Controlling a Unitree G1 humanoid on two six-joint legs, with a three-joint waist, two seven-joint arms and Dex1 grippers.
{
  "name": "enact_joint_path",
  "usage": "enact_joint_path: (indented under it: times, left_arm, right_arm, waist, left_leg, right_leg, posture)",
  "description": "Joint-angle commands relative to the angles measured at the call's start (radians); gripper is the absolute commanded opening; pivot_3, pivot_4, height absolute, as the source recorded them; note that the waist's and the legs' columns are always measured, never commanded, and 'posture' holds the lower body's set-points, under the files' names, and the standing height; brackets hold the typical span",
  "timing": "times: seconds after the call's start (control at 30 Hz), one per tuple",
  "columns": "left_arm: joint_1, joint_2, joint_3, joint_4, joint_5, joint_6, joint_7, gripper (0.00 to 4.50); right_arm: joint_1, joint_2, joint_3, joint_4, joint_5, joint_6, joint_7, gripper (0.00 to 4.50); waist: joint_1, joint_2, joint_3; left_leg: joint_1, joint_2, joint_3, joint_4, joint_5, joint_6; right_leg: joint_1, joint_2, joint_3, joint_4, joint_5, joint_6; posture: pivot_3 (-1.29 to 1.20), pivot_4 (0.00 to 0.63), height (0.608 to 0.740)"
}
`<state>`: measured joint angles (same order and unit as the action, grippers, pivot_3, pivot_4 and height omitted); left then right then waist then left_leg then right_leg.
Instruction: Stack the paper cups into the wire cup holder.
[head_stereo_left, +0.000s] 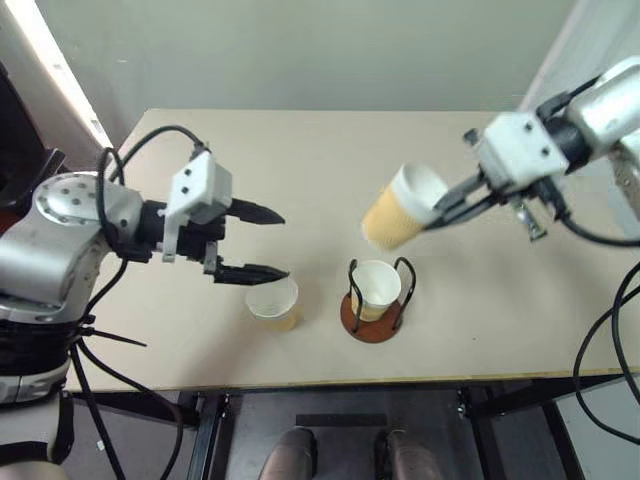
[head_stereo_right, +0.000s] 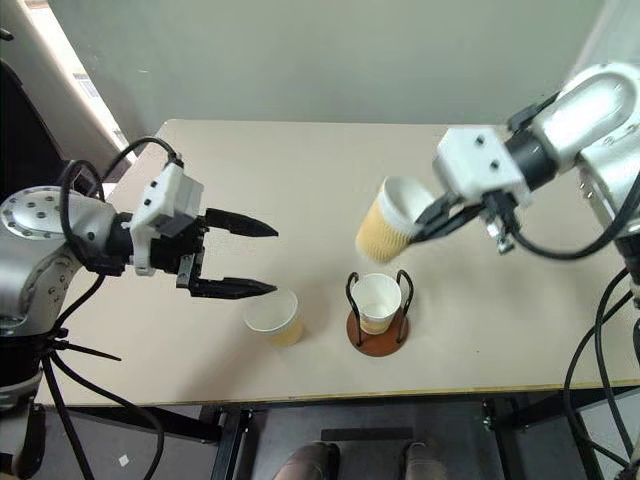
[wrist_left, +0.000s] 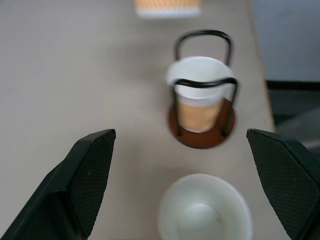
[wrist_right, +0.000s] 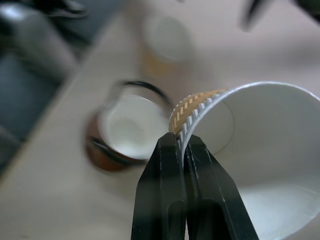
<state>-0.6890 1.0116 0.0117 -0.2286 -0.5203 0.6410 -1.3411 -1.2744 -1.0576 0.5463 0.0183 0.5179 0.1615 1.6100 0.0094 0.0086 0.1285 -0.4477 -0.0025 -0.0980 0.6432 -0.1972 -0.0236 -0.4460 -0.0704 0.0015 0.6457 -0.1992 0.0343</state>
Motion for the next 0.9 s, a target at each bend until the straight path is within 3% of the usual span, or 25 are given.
enact_joint_path:
  times: [0.03,0.3,0.77,0.9]
  left_arm:
    - [-0.009,0.029,-0.016,0.019,0.040,-0.047,-0.018,4.50]
    - [-0.004,0.026,-0.039,0.021,0.060,-0.067,-0.016,4.50]
    - [0.024,0.048,-0.027,-0.024,0.048,-0.042,0.003,4.50]
    - [0.028,0.051,-0.040,-0.018,0.062,-0.048,0.004,4.50]
  right_arm:
    - [-0.009,-0.023,0.003,-0.062,-0.005,-0.009,0.004,0.04]
    - [0.003,0.020,0.069,-0.016,-0.156,-0.128,0.004,0.04]
    - [-0.031,0.044,0.167,-0.014,-0.144,-0.214,0.004,0.04]
    - [-0.042,0.045,0.184,-0.017,-0.143,-0.196,0.004,0.93]
  waist:
    - [-0.002,0.000,0.000]
    - [-0.004,0.000,0.000]
    - [-0.004,0.000,0.000]
    - [-0.004,0.000,0.000]
  left_leg:
    - [0.001,0.000,0.000,0.000,-0.002,0.006]
    - [0.004,0.000,-0.001,-0.002,0.005,0.009]
    - [0.003,0.000,0.000,-0.006,0.004,0.009]
    - [0.003,0.000,0.000,-0.006,0.004,0.009]
  right_leg:
    - [0.000,0.000,0.000,0.001,0.001,-0.001]
    - [0.001,0.000,0.000,0.001,0.005,-0.009]
    - [0.000,0.000,0.000,-0.001,0.006,-0.009]
    - [0.000,0.000,0.000,0.000,0.006,-0.009]
  posture:
    - [0.00,0.150,0.740]
    - [0.00,0.150,0.740]
    - [0.00,0.150,0.740]
    - [0.00,0.150,0.740]
